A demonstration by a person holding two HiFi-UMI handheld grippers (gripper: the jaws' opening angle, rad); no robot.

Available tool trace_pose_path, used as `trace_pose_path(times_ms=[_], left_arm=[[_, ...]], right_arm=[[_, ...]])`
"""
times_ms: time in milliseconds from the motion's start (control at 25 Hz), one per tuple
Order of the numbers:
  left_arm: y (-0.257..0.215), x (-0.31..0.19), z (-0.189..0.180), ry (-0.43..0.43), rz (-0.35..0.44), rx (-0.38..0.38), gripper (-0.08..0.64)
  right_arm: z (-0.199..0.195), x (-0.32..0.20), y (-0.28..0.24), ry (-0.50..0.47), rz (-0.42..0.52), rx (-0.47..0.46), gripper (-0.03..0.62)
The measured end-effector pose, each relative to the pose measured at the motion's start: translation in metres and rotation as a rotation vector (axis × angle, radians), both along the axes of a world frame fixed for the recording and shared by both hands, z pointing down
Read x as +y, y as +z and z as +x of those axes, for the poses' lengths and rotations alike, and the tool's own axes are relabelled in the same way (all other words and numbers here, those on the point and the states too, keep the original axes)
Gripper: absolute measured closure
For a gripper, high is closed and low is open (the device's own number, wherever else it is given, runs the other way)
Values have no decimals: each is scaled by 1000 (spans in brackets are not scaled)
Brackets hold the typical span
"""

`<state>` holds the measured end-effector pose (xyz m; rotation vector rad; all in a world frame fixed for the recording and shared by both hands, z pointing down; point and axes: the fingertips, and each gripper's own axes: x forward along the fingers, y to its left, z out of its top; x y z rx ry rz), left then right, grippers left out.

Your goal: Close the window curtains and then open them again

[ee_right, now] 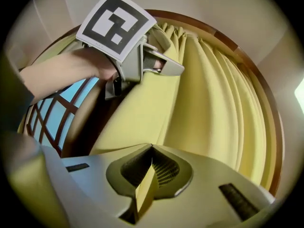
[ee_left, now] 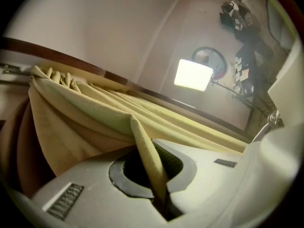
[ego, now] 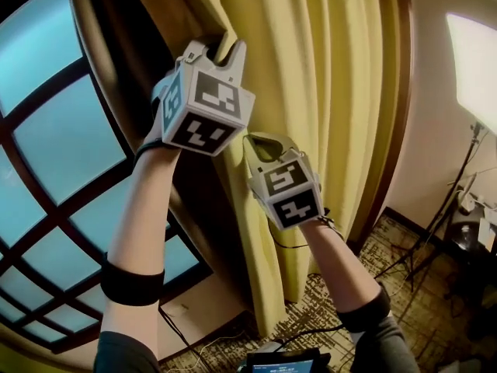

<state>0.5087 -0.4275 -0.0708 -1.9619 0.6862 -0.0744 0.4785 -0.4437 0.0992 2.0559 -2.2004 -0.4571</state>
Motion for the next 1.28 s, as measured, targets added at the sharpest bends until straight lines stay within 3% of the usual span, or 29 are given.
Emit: trace_pose_path(times_ms=[200,320,400,560,920,1280], left_arm=[[-13,-9,61,2,52,-17,560],[-9,-13,79,-10,52,-71,560],[19,-11,103,20,30,-134,560],[39,-15,142,80,2,-149,560],[30,-26,153,133,-27,-66,560],[33,-37,159,195,-5,-126,560]], right_arm=[[74,-17,16,74,-34,-36,575],[93,-20,24,95,-58,-57,575],[103,-21,28,120,-62,-64,577],[119,-24,30,139,-72,-70,578],[159,-24,33,184,-58,-77,577],[171,-44,10,269,-29,-61,577]])
